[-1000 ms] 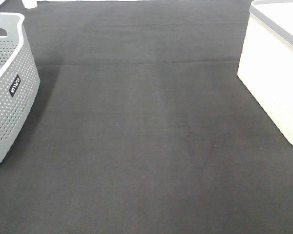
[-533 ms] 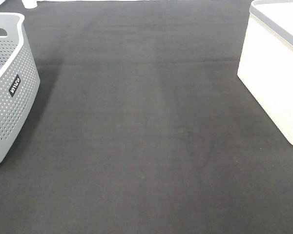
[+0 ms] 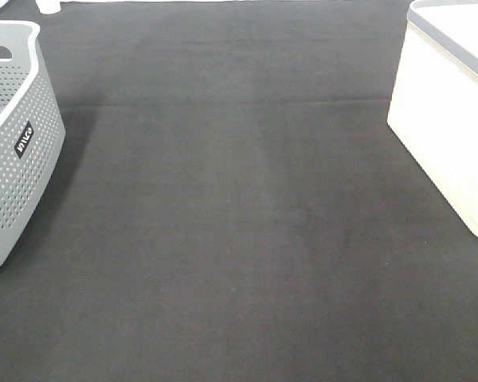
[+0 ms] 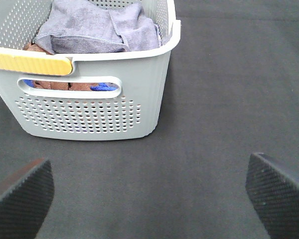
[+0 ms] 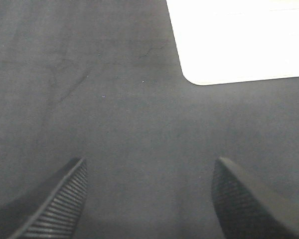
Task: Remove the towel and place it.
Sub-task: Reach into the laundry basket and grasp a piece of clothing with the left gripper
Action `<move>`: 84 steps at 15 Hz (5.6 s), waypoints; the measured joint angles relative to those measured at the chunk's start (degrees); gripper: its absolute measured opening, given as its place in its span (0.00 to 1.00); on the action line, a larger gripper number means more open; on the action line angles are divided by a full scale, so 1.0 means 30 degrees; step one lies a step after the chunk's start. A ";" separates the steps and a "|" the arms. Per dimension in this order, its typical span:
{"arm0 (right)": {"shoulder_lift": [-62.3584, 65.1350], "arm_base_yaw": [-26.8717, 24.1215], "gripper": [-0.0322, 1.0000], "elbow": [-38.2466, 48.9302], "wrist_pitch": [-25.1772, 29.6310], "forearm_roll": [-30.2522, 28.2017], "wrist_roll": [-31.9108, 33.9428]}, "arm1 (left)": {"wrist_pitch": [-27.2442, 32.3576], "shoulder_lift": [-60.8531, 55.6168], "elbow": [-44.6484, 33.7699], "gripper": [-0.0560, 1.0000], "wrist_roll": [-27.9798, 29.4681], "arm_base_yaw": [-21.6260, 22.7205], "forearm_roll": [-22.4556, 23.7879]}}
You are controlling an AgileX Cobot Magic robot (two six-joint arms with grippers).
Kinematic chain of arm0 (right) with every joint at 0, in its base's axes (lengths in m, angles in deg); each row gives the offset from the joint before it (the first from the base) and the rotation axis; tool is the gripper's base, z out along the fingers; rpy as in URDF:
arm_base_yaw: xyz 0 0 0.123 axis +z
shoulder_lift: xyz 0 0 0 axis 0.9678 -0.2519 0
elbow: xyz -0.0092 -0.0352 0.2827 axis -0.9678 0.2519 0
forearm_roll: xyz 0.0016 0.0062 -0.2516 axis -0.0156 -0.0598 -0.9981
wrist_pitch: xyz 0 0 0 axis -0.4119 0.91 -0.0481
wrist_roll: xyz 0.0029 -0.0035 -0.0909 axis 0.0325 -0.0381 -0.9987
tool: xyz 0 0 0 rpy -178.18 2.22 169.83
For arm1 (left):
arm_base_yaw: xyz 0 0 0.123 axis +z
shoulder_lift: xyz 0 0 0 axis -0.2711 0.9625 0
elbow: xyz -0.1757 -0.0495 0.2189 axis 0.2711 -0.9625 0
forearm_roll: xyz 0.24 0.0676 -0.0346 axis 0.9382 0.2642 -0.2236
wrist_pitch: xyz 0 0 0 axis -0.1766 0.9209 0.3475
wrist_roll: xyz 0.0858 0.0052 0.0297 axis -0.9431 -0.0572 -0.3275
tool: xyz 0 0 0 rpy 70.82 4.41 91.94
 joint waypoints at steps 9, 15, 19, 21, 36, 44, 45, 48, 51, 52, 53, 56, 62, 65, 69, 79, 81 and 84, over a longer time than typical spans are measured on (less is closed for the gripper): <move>0.0000 0.0000 0.69 0.0000 0.0000 0.0000 0.0000 | 0.0000 0.0000 0.0000 0.99 -0.0057 0.0000 0.0000; 0.0000 0.0000 0.69 0.0000 0.0000 0.0000 0.0000 | 0.0000 0.0000 0.0000 0.99 -0.0076 0.0000 0.0000; 0.0000 0.0000 0.69 0.0000 0.0000 0.0000 0.0000 | 0.0000 0.0000 0.0000 0.99 -0.0076 0.0000 0.0000; 0.0000 0.0000 0.69 0.0000 0.0000 0.0000 0.0000 | 0.0000 0.0000 0.0000 0.99 -0.0076 0.0000 0.0000; 0.0000 0.0439 0.69 0.0000 0.0000 0.0038 0.0000 | 0.0000 0.0000 0.0000 0.99 -0.0229 0.0000 0.0000; 0.0000 0.0439 0.69 0.0000 0.0000 0.0038 0.0000 | 0.0000 0.0000 0.0000 0.99 -0.0439 0.0000 0.0000; 0.0000 0.0439 0.69 0.0000 0.0000 0.0038 0.0000 | 0.0000 0.0000 0.0000 0.99 -0.0783 0.0000 0.0000; 0.0000 0.0439 0.69 0.0000 0.0000 0.0038 0.0000 | -0.0019 0.0000 0.0000 0.99 -0.2330 0.0000 0.0000; 0.0000 0.0439 0.69 0.0000 0.0000 0.0038 0.0000 | -0.0286 0.0057 0.0401 0.99 -0.3094 0.0000 0.0038; 0.0000 0.0439 0.69 0.0000 0.0000 0.0038 0.0000 | -0.0229 0.1089 0.0993 0.99 -0.3151 0.0000 0.0229; 0.0000 0.0439 0.69 0.0000 0.0000 0.0038 0.0000 | -0.0172 0.1738 0.1241 0.99 -0.3151 0.0000 0.0267; 0.0000 0.0439 0.69 0.0000 0.0000 0.0038 0.0000 | 0.0076 0.6417 0.3782 0.99 -0.3151 0.0000 -0.0115; 0.0000 0.0439 0.69 0.0000 0.0000 0.0038 0.0000 | 0.2254 1.8105 1.4725 0.99 -0.7563 0.0000 0.0898; 0.0000 0.0439 0.69 0.0000 0.0000 0.0038 0.0000 | 0.2292 2.3415 1.8717 0.99 -1.0886 0.0000 0.1089; 0.0000 0.0439 0.69 0.0000 -0.0019 0.0057 0.0000 | 0.2235 2.8953 2.0187 0.99 -1.5126 0.0000 0.3686; 0.0000 0.0439 0.69 0.0000 -0.0019 0.0057 0.0000 | 0.1356 3.5905 2.0283 0.98 -1.8583 0.0497 0.6532; 0.0000 0.0439 0.69 0.0000 -0.0019 0.0057 0.0019 | 0.0859 3.6841 2.0283 0.97 -1.8583 0.0497 0.6532; 0.0000 0.0439 0.69 0.0000 -0.0019 0.0057 0.0019 | -0.0057 3.8694 2.0283 0.97 -1.8583 0.0497 0.6551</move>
